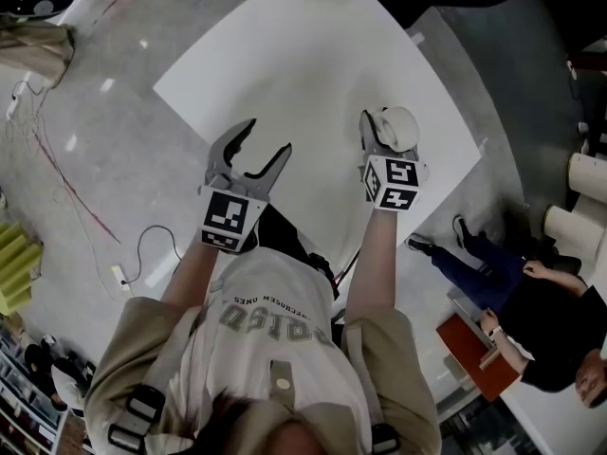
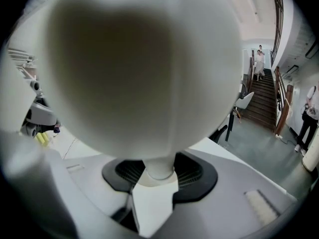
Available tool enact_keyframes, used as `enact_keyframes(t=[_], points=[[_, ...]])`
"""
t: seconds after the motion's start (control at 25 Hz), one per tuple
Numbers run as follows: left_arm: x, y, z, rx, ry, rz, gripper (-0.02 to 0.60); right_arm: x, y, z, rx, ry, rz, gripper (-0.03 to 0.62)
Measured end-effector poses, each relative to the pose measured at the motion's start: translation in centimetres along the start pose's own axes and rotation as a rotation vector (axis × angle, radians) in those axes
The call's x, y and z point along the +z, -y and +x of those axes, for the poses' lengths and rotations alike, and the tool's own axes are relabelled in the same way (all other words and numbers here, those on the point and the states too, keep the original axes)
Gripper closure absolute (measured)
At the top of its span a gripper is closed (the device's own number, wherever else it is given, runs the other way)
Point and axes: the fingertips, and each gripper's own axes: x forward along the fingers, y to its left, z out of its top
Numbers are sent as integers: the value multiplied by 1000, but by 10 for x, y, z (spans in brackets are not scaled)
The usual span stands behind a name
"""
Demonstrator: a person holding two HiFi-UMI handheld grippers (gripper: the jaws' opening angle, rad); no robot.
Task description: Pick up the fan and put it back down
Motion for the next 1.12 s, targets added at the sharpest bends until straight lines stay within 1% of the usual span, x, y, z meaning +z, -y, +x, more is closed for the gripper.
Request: enact_keyframes(t=[0.28, 0.6, 1.12], points=[[-5, -1, 7, 2, -12, -17, 288, -5, 2, 12, 11, -12, 0, 425], [-23, -1, 12, -2, -36, -39, 288, -24, -2, 26, 23, -44, 3, 425], [-42, -10, 17, 18, -74, -65, 288, -46, -1, 46, 30, -85, 22, 425]])
